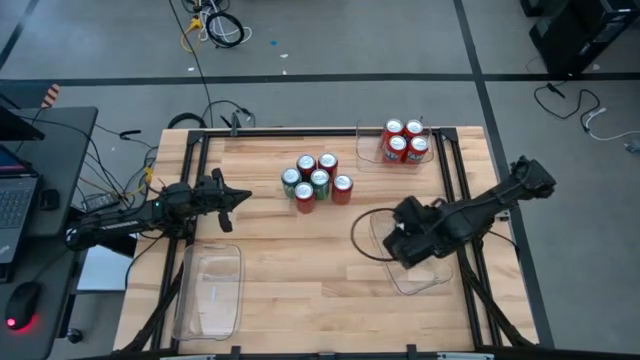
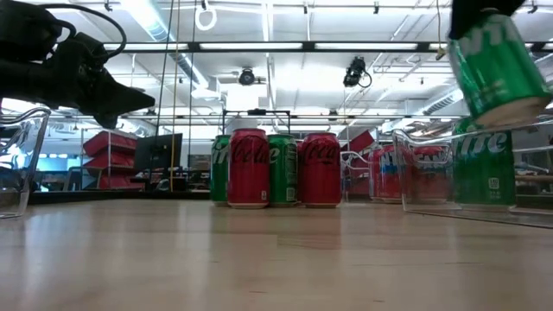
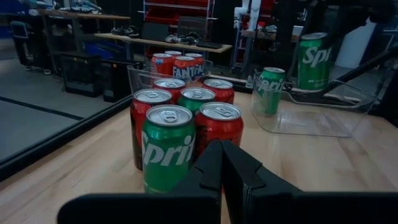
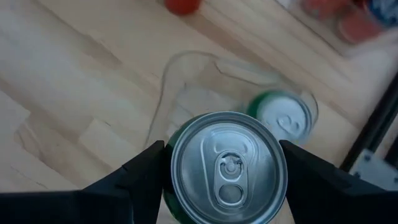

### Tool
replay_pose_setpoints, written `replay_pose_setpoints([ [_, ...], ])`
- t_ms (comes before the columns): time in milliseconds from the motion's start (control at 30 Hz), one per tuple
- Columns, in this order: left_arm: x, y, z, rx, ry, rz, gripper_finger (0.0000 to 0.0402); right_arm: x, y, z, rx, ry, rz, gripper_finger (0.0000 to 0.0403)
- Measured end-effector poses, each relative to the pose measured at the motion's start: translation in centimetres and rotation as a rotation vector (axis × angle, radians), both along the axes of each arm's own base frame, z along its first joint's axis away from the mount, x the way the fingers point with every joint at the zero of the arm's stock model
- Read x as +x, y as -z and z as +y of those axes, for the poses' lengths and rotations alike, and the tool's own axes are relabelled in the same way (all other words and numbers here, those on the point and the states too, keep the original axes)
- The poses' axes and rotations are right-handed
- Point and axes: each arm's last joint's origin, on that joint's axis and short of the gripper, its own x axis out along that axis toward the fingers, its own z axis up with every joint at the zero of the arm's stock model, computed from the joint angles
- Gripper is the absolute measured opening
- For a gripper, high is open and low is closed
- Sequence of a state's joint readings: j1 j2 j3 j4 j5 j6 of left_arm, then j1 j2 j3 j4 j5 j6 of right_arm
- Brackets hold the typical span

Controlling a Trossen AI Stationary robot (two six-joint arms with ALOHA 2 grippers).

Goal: Sort soda cans
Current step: Put the bottom green soda can into the bottom right transparent bin

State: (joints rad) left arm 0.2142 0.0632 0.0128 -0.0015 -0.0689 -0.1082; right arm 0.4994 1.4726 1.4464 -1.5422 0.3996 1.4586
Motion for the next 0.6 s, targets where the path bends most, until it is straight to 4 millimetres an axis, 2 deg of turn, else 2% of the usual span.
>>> replay_pose_setpoints([
  [233, 0.0, 0.0, 0.0, -0.001, 0.002, 0.003, 0.0008, -2.4, 2.8, 0.4, -0.048, 0.108, 0.016, 0.0256],
  [600, 0.0, 0.1, 0.0, -0.002, 0.002, 0.007, 0.0008, -4.2, 7.6, 1.1, -0.15, 0.218, 0.04, 0.0256],
])
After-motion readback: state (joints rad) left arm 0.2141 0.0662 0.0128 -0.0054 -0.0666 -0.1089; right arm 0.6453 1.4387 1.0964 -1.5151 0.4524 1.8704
